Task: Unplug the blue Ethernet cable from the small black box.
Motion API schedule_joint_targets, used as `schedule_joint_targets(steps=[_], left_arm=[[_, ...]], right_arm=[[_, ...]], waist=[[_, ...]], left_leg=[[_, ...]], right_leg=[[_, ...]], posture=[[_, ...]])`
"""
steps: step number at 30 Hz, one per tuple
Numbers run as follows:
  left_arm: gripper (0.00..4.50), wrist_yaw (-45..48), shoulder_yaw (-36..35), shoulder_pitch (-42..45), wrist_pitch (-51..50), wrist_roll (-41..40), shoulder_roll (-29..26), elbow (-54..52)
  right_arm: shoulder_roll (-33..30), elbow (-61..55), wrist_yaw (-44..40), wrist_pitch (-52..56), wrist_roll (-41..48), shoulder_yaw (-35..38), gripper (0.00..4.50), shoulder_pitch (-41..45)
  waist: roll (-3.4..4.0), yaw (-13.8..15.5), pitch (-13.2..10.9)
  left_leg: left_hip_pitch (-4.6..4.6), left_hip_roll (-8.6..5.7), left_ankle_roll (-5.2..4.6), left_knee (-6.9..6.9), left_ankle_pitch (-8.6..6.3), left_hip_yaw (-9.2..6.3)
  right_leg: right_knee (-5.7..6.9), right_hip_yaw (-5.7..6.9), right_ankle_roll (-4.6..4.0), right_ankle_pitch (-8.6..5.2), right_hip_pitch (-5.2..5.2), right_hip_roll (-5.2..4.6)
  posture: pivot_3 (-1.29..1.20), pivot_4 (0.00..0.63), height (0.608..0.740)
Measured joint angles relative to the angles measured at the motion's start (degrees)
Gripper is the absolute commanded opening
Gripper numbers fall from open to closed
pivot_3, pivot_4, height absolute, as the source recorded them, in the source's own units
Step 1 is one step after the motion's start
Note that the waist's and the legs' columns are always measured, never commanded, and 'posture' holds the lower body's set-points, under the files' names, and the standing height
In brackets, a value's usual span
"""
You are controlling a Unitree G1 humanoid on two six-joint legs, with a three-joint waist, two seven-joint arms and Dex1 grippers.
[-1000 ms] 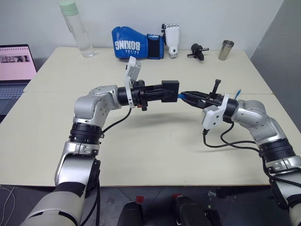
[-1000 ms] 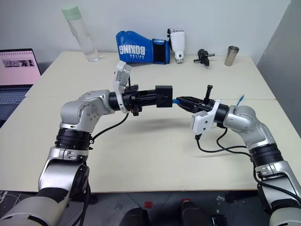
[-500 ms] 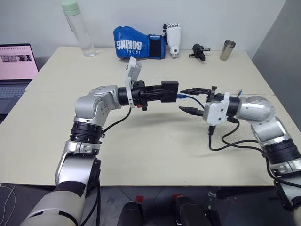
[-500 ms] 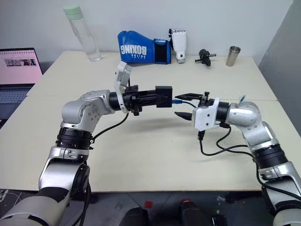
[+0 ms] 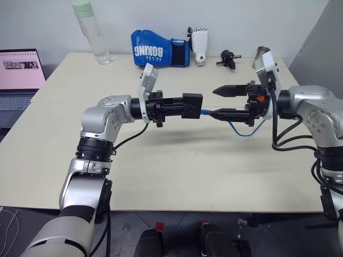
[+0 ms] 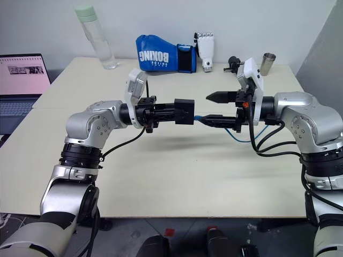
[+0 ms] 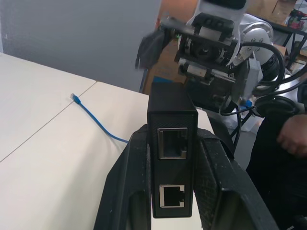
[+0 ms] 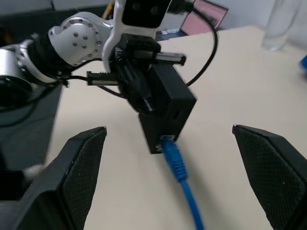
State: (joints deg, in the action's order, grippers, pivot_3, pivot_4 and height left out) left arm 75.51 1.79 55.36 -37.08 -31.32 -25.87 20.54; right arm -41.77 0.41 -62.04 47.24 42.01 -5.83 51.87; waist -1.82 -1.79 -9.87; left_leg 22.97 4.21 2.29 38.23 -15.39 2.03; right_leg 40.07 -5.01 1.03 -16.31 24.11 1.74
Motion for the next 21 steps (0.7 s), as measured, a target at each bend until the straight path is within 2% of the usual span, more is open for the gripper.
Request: schedule_joint_targets(steps=[7,21], left_arm=[[0.77,0.4,0.0,0.1,-0.1,0.0,-0.1,0.0],[0.77,0.2,0.0,0.1,-2.0,-0.4,-0.3,-1.8]], right_arm=[[4.2,3.9,-0.2,3.7,-0.7,0.0,4.47,2.8],[4.8,6.7,-3.1,1.9,-5.6,-0.5,4.47,2.0]], waist=[[0.0,0.0,0.0],[0.0,0.0,0.0]], left_leg=[[0.02,-0.01,-0.01,-0.01,0.0,-0.04],[0.04,-0.01,-0.01,-0.02,0.0,-0.06]], right_leg=[[0.0,0.04,0.0,0.0,0.03,0.0],[-0.01,0.07,0.01,0.0,0.04,0.0]], posture=[[0.0,0.15,0.74],[0.0,0.15,0.74]])
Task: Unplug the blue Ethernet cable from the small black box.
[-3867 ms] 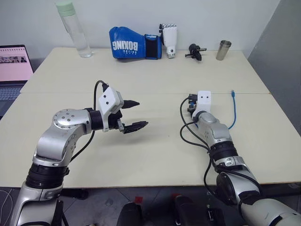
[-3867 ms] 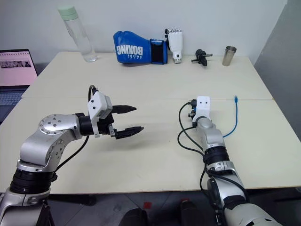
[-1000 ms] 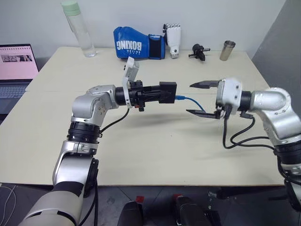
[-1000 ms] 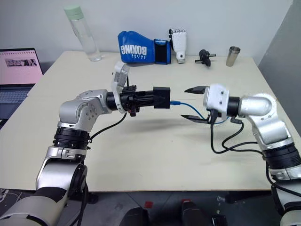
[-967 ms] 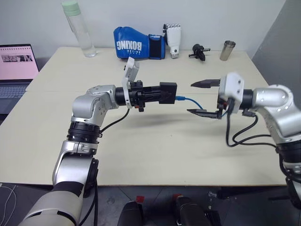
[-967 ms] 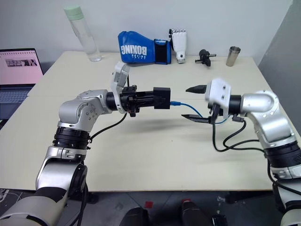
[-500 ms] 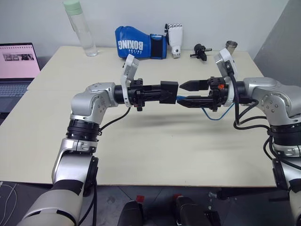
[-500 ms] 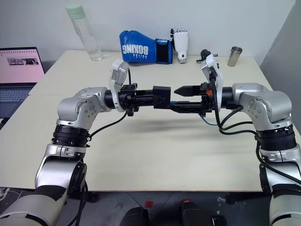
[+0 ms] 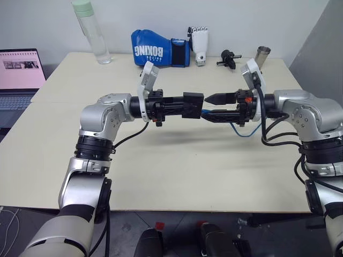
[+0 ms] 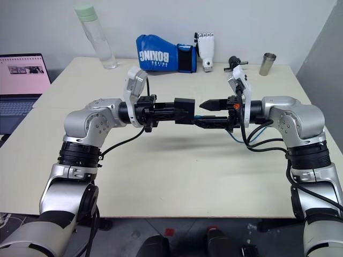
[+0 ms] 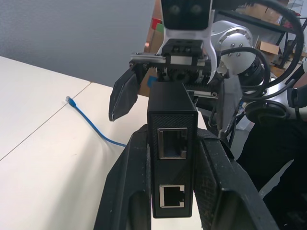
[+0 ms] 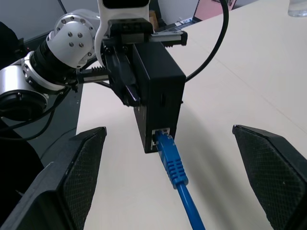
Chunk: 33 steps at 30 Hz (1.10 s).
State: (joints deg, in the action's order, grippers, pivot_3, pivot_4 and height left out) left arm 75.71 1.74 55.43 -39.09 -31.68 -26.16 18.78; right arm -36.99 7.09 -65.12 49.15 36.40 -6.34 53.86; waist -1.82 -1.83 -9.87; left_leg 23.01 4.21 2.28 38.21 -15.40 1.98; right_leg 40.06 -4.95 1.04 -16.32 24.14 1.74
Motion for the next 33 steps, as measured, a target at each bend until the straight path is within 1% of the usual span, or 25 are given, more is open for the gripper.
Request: schedule_joint_targets(steps=[2,4,5,7,8,13,15,20,21,22,26,28,29,31,33], left_arm=[[0.77,0.0,0.0,0.0,-0.3,-0.1,0.0,-0.2],[0.77,-0.1,0.0,0.0,-0.5,-0.2,0.0,-0.3],[0.77,-0.1,0.0,0.0,-0.5,-0.3,0.0,-0.3],[0.77,-0.1,0.0,0.0,-0.5,-0.7,0.0,-0.4],[0.77,-0.1,0.0,0.0,-0.5,-0.9,0.0,-0.5],[0.77,-0.1,0.0,-0.2,-0.5,-0.9,-0.1,-0.5],[0.77,-0.1,0.0,-0.2,-0.5,-0.9,-0.1,-0.5],[0.77,0.0,0.1,-0.5,-0.3,-0.9,-0.5,-0.5],[0.77,0.0,0.1,-0.7,-0.2,-0.9,-0.6,-0.5],[0.77,0.0,0.1,-0.8,-0.2,-0.9,-0.7,-0.5],[0.77,0.0,0.1,-0.8,-0.1,-0.9,-0.7,-0.7],[0.77,0.1,0.1,-0.8,-0.1,-0.9,-0.7,-0.9],[0.77,0.3,0.1,-0.8,-0.1,-1.0,-0.7,-0.9],[0.77,0.4,0.2,-0.8,-0.2,-0.9,-0.7,-1.0],[0.77,0.4,0.2,-0.8,-0.2,-0.9,-0.7,-1.0]], right_arm=[[0.2,0.2,-0.4,-0.3,-0.8,-0.2,4.47,-0.3],[0.2,0.3,-1.1,-0.8,-1.5,-0.6,4.1,-0.5],[0.3,0.5,-1.3,-1.0,-1.7,-0.7,4.06,-0.6],[0.5,1.0,-1.5,-1.1,-2.0,-0.7,3.63,-0.7],[0.5,1.2,-1.5,-1.1,-2.1,-0.7,3.48,-0.7],[0.9,2.3,-2.2,-1.1,-2.4,-0.7,2.28,-0.6],[0.9,2.4,-2.4,-1.1,-2.5,-0.6,2.0,-0.6],[0.7,2.4,-4.0,-0.3,-2.4,-0.7,0.66,-0.6],[0.7,2.4,-4.6,-0.1,-2.4,-0.7,0.31,-0.6],[0.7,2.3,-5.0,0.1,-2.4,-0.7,0.09,-0.6],[0.6,2.3,-5.7,0.9,-2.4,-0.7,0.04,-0.3],[0.4,2.3,-6.1,1.8,-2.3,-0.7,0.69,0.1],[0.2,2.3,-6.1,2.5,-2.3,-0.7,0.86,0.3],[0.0,2.3,-6.0,3.1,-2.1,-0.4,1.37,0.7],[0.0,2.1,-6.0,3.5,-1.8,-0.1,1.37,1.1]], waist=[[0.0,0.0,0.0],[0.0,0.0,0.0],[0.0,0.0,0.0],[0.0,0.0,0.0],[0.0,0.0,0.0],[0.0,0.0,0.0],[0.0,0.0,0.0],[0.0,0.0,0.0],[0.0,0.0,0.0],[0.0,0.0,0.0],[0.0,0.0,0.0],[0.0,0.0,0.0],[0.0,0.0,0.0],[0.01,0.0,0.0],[0.01,0.0,0.0]], left_leg=[[0.0,0.0,0.0,0.0,0.0,0.0],[0.0,0.0,0.0,0.0,0.0,-0.01],[0.0,0.0,0.0,0.0,0.0,-0.01],[0.0,0.0,0.0,0.0,0.0,-0.01],[0.0,0.0,0.0,0.0,0.0,-0.01],[0.0,0.0,0.0,0.0,0.0,-0.01],[0.0,0.0,0.0,0.0,0.0,0.0],[0.0,0.0,0.0,-0.01,0.0,-0.01],[0.0,0.0,0.0,-0.01,0.0,-0.01],[0.0,0.0,0.0,-0.01,0.0,-0.01],[0.0,0.0,0.0,-0.01,0.0,-0.01],[0.0,0.0,0.0,-0.01,0.0,-0.01],[0.0,0.0,0.0,-0.01,0.0,-0.01],[0.0,0.0,0.0,-0.01,0.0,-0.01],[0.0,0.0,0.0,-0.01,0.0,-0.01]], right_leg=[[0.0,0.0,0.0,0.0,0.0,0.0],[0.0,0.01,0.0,0.0,0.0,0.0],[0.0,0.01,0.0,0.0,0.0,0.0],[0.0,0.01,0.0,0.0,0.0,0.0],[0.0,0.01,0.0,0.0,0.0,0.0],[0.0,0.01,0.0,0.0,0.0,0.0],[-0.01,0.01,0.0,0.0,0.0,0.0],[-0.01,0.01,0.0,0.0,0.0,0.0],[-0.01,0.01,0.0,0.0,0.0,0.0],[-0.01,0.01,0.0,0.0,0.0,0.0],[-0.01,0.01,0.0,0.0,0.0,0.0],[-0.01,0.01,0.0,0.0,0.0,0.0],[-0.01,0.02,0.0,0.0,0.0,0.0],[-0.01,0.01,0.0,0.0,0.01,0.0],[-0.01,0.01,0.0,0.0,0.0,0.0]], posture=[[0.0,0.15,0.74],[0.0,0.15,0.74],[0.0,0.15,0.74],[0.0,0.15,0.74],[0.0,0.15,0.74],[0.0,0.15,0.74],[0.0,0.15,0.74],[0.0,0.15,0.74],[0.0,0.15,0.74],[0.0,0.15,0.74],[0.0,0.15,0.74],[0.0,0.15,0.74],[0.0,0.15,0.74],[0.0,0.15,0.74],[0.0,0.15,0.74]])
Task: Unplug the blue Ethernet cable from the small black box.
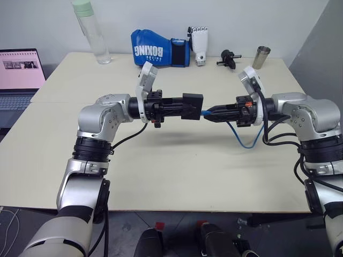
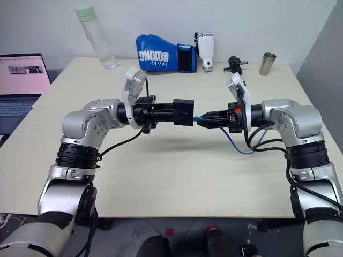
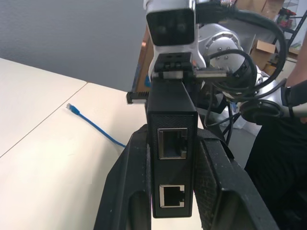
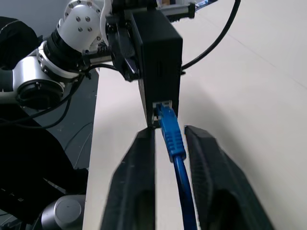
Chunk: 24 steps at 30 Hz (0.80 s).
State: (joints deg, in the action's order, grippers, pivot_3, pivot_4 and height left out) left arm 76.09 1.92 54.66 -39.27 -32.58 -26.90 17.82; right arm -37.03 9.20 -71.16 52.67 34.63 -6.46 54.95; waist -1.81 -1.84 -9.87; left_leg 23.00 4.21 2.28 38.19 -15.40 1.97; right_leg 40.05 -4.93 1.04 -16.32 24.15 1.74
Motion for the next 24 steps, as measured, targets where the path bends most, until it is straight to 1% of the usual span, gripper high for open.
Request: schedule_joint_targets(steps=[8,17,18,19,20,22,23,24], left_arm=[[0.77,0.4,0.0,0.0,0.0,0.0,0.0,0.0],[0.77,0.1,0.0,0.0,-0.1,0.0,0.0,-0.3],[0.77,0.0,0.0,0.0,-0.1,0.0,0.0,-0.3],[0.77,-0.1,0.0,0.0,-0.1,0.0,0.0,-0.3],[0.77,-0.3,0.0,0.0,-0.1,0.0,0.0,-0.3],[0.77,-0.5,0.0,0.0,-0.1,0.0,-0.2,-0.3],[0.77,-0.4,0.0,-0.1,-0.1,0.0,-0.2,-0.3],[0.77,-0.4,0.0,-0.1,-0.1,0.0,-0.2,-0.3]], right_arm=[[0.5,0.0,0.2,1.4,0.4,0.1,1.37,0.3],[1.5,1.7,0.3,0.5,-0.1,0.1,1.37,0.9],[1.5,1.8,0.3,0.5,-0.1,0.1,0.99,0.9],[1.5,1.9,0.2,0.4,-0.1,0.1,0.89,0.9],[1.5,2.0,0.0,0.2,-0.1,0.1,0.6,0.9],[1.5,2.1,-0.4,-0.4,-0.3,0.1,0.23,0.9],[1.5,2.1,-0.8,-1.0,-0.7,0.0,0.06,0.9],[1.5,2.1,-1.0,-1.2,-0.8,0.0,0.06,0.9]], waist=[[0.0,0.0,0.0],[0.0,0.0,0.0],[0.0,0.0,0.0],[0.0,0.0,0.0],[0.0,0.0,0.0],[0.0,0.0,0.0],[0.0,0.0,0.0],[0.0,0.0,0.0]], left_leg=[[0.0,0.0,0.0,0.0,0.0,-0.01],[0.0,0.0,0.0,0.0,0.0,0.0],[0.0,0.0,0.0,0.0,0.0,0.0],[0.0,0.0,0.0,-0.01,0.0,0.0],[0.0,0.0,0.0,-0.01,0.0,0.0],[0.0,0.0,0.0,-0.01,0.0,0.0],[0.0,0.0,0.0,-0.01,0.0,0.0],[0.0,0.0,0.0,-0.01,0.0,-0.01]], right_leg=[[0.0,0.01,0.0,0.0,0.0,0.0],[0.0,0.0,0.0,0.0,0.0,0.0],[0.0,0.01,0.0,0.0,0.0,0.0],[0.0,0.01,0.0,0.0,0.0,0.0],[0.0,0.01,0.0,0.0,0.0,0.0],[0.0,0.0,0.0,0.0,0.0,0.0],[0.0,0.01,0.0,0.0,0.0,0.0],[0.0,0.01,0.0,0.0,0.0,0.0]], posture=[[0.0,0.15,0.74],[0.0,0.15,0.74],[0.0,0.15,0.74],[0.0,0.15,0.74],[0.0,0.15,0.74],[0.0,0.15,0.74],[0.0,0.15,0.74],[0.0,0.15,0.74]])
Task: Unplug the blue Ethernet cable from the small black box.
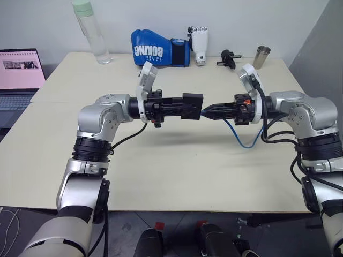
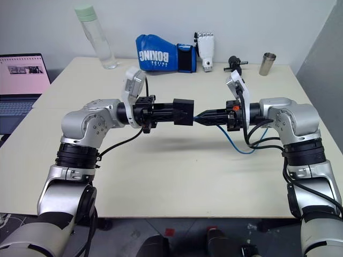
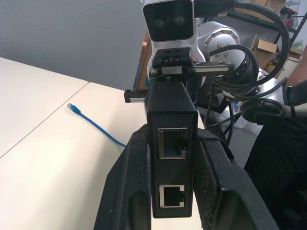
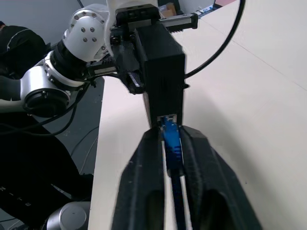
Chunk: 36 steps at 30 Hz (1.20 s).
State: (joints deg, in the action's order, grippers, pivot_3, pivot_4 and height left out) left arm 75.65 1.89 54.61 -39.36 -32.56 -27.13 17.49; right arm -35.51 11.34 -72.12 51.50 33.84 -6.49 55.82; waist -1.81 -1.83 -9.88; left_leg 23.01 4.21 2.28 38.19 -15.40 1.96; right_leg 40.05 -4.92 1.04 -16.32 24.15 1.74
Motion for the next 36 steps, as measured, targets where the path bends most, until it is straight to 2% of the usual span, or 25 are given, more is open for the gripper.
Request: schedule_joint_targets(steps=[16,18,22,29,33,36], left_arm=[[0.77,0.2,0.2,-0.2,-0.1,0.0,0.0,-0.1],[0.77,0.4,0.4,-0.2,-0.1,0.0,-0.2,-0.2],[0.77,1.4,0.0,-1.0,-0.1,0.2,-3.7,-0.1],[0.77,1.5,0.0,-1.0,0.2,0.2,-4.3,-0.1],[0.77,1.2,0.0,-1.2,0.8,0.3,-4.2,0.0],[0.77,0.2,-0.1,-3.0,0.8,0.2,-4.3,-0.9]], right_arm=[[-0.3,-0.2,-1.6,-2.5,-1.8,-0.6,0.06,-0.1],[-1.0,-0.4,-1.9,-2.8,-1.9,-0.9,0.06,-0.3],[-7.2,0.1,-2.9,-3.3,-3.6,-0.4,0.06,-2.5],[-7.8,0.0,-2.1,-4.9,-4.8,-0.2,0.06,-4.8],[-4.8,3.1,11.5,-11.1,-13.3,0.2,0.06,-7.2],[-2.5,6.0,22.0,-16.4,-19.5,0.5,0.06,-12.3]], waist=[[0.0,0.0,0.0],[0.0,0.0,0.0],[0.0,0.0,0.0],[0.0,0.0,0.0],[-0.01,0.0,0.0],[-0.01,0.0,0.0]], left_leg=[[0.0,0.0,0.0,0.0,0.0,0.0],[0.0,0.0,0.0,0.0,0.0,0.0],[0.0,0.0,0.0,-0.03,0.0,0.01],[0.0,0.0,0.0,-0.03,0.0,0.0],[0.0,0.0,0.0,-0.01,0.0,0.04],[0.03,0.01,0.02,-0.03,0.01,0.04]], right_leg=[[0.0,0.0,0.0,0.0,0.0,0.0],[-0.01,0.0,0.0,0.0,0.0,0.0],[-0.05,-0.01,0.0,0.0,0.01,0.0],[-0.04,0.0,0.0,0.0,0.01,0.01],[-0.03,-0.06,0.0,0.0,0.0,0.0],[-0.04,-0.09,0.0,0.0,0.02,0.0]], posture=[[0.0,0.15,0.74],[0.0,0.15,0.74],[0.0,0.15,0.74],[0.0,0.15,0.74],[0.0,0.15,0.74],[0.0,0.15,0.74]])
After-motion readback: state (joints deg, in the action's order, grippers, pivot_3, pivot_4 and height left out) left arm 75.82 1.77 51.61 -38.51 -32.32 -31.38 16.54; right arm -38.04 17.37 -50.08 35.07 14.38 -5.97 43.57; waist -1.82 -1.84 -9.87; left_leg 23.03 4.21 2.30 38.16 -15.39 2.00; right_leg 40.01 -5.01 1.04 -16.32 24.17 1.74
